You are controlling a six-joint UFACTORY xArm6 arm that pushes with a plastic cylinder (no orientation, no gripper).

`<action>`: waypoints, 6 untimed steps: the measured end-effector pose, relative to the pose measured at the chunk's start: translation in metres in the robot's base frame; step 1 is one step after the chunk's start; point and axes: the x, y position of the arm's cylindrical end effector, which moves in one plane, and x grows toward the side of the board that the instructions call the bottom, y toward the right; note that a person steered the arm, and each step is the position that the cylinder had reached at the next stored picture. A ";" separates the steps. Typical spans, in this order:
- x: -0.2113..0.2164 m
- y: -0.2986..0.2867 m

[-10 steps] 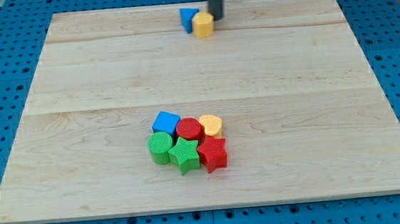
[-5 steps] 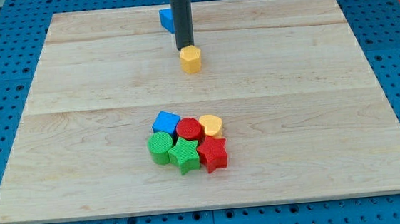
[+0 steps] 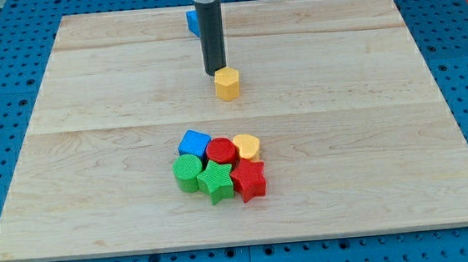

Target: Slide the yellow hexagon to the center

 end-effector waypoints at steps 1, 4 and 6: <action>0.000 0.002; 0.000 -0.003; 0.000 -0.004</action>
